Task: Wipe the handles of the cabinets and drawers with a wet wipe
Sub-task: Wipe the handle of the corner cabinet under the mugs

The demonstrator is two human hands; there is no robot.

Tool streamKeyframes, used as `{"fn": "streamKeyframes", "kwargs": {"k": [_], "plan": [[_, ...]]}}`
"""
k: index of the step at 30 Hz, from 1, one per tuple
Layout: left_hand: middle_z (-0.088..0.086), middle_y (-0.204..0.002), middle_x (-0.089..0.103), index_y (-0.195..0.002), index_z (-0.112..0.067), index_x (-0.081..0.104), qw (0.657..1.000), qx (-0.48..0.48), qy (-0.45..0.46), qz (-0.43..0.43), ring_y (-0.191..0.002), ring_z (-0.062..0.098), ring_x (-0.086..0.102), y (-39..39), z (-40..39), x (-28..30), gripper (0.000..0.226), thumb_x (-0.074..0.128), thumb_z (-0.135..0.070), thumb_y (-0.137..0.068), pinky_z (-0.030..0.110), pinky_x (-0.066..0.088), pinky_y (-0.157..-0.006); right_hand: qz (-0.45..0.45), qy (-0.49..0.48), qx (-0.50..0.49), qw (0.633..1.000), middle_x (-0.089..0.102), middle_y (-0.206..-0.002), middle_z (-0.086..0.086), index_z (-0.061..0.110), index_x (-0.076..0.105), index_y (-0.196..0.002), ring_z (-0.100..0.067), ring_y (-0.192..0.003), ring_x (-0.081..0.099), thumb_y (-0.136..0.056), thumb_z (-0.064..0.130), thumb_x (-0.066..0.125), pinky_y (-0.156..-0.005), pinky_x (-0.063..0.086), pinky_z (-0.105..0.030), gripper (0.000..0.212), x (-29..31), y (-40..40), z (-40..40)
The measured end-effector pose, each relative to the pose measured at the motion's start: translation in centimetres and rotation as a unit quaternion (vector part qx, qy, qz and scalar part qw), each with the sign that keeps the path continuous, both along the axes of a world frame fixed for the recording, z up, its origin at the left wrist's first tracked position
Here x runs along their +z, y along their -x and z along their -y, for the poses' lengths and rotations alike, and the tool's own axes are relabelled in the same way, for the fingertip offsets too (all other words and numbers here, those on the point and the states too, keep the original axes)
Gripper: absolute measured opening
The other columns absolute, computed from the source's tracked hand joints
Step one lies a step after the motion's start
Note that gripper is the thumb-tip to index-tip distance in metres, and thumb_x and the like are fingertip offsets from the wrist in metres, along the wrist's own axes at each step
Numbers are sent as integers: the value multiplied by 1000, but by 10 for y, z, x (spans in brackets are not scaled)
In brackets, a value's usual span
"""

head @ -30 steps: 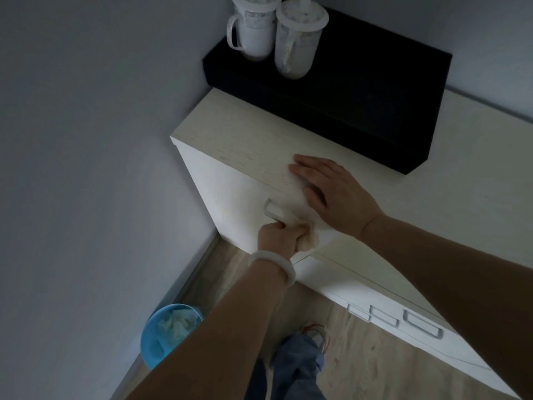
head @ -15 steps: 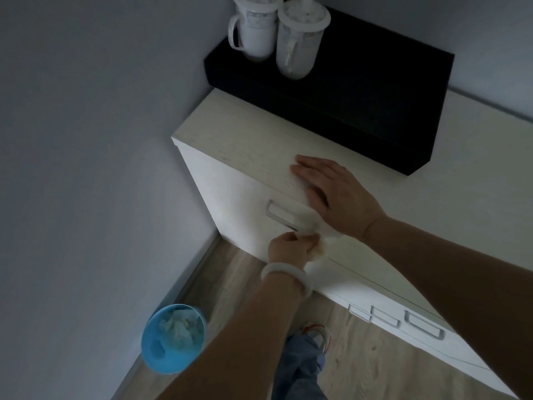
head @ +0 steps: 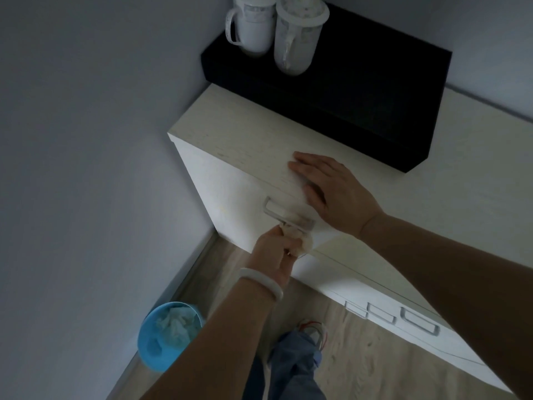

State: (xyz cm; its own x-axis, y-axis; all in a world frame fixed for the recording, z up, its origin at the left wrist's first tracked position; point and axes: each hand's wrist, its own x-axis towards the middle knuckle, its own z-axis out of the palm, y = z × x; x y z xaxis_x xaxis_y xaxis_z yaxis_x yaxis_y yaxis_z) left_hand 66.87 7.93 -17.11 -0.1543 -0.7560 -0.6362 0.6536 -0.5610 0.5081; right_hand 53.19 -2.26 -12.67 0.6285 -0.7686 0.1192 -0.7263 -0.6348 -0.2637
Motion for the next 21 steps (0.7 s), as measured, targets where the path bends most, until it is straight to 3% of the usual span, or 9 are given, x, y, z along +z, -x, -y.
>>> {"fn": "streamKeyframes", "kwargs": {"k": [4,9,13,19,21], "plan": [[10,-80,59,-98,5,61,999,-8,-4,-34,-62,13,59,10,-2,4,34,38,24,-83,24,53,-71,-3,6,-1,1000,36,-154,2,21,38,-147,-14,-140,32,-100,29,36,-117,26,-35,48,0,0,-1],[9,-82,69,-96,1,65,998,-9,1,-58,-70,15,64,6,2,6,29,46,20,-87,25,52,-75,-3,-5,-5,1000,34,-154,4,23,37,-147,-14,-141,30,-99,32,34,-116,28,-40,49,-1,-1,0],[12,-85,65,-100,5,61,997,-22,-8,-77,-67,16,61,-10,11,3,28,42,21,-86,21,50,-59,5,-5,-2,1000,35,-154,4,22,38,-147,-14,-141,32,-99,32,34,-115,31,-42,49,-2,1,1],[10,-76,58,-89,3,59,996,10,-17,-85,-66,15,54,-10,9,-1,25,42,20,-85,22,49,-65,7,-4,-3,1000,36,-153,4,22,39,-147,-13,-141,32,-99,32,34,-115,30,-40,49,-2,1,0],[11,-71,54,-80,1,60,994,0,-20,-104,-62,17,51,6,4,2,29,42,23,-85,22,49,-60,0,-7,-5,1000,35,-154,4,23,37,-147,-12,-141,31,-99,33,34,-116,29,-40,50,-1,1,0]]}}
